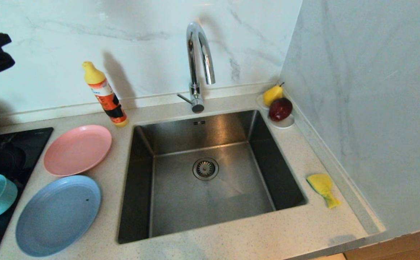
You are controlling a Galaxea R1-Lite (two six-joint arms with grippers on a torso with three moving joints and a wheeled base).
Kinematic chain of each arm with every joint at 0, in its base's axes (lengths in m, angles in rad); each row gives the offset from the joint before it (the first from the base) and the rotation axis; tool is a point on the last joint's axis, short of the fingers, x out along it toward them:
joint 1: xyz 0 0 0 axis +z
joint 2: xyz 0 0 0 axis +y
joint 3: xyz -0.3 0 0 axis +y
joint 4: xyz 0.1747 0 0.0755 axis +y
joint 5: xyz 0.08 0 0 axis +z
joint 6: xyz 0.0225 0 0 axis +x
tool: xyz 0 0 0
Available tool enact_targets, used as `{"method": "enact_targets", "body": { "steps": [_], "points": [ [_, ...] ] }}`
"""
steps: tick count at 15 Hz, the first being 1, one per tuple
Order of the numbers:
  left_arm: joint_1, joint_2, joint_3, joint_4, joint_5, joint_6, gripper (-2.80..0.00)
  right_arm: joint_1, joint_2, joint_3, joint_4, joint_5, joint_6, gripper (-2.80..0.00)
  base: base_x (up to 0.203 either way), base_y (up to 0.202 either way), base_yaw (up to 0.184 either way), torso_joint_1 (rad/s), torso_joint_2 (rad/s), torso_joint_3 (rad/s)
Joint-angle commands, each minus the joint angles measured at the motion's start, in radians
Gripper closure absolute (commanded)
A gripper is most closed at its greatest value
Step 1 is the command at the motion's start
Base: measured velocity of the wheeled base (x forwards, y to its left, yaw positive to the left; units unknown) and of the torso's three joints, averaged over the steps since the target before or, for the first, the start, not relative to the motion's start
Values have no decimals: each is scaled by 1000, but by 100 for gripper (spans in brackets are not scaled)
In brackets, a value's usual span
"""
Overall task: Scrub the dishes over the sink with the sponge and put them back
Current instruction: Turn on the faucet
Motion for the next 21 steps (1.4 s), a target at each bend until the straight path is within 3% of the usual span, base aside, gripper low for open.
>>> {"method": "enact_targets", "body": {
  "steps": [1,3,5,9,13,17,21],
  "points": [
    [-7,-107,90,78,-225,-6,0,0,0,0,0,1,0,0,0,0,0,0,0,0],
    [-8,-83,100,165,-411,-15,0,0,0,0,0,1,0,0,0,0,0,0,0,0],
    [-18,12,92,190,-465,-29,0,0,0,0,0,1,0,0,0,0,0,0,0,0],
    [-65,185,21,175,-482,-90,0,0,0,0,0,1,0,0,0,0,0,0,0,0],
    [-67,394,-44,7,-483,-107,0,0,0,0,0,1,0,0,0,0,0,0,0,0],
    [-78,556,-205,-56,-499,-209,0,0,-1,0,0,1,0,0,0,0,0,0,0,0],
    [-80,709,-358,-76,-510,-269,0,0,0,0,0,1,0,0,0,0,0,0,0,0]
  ]
}}
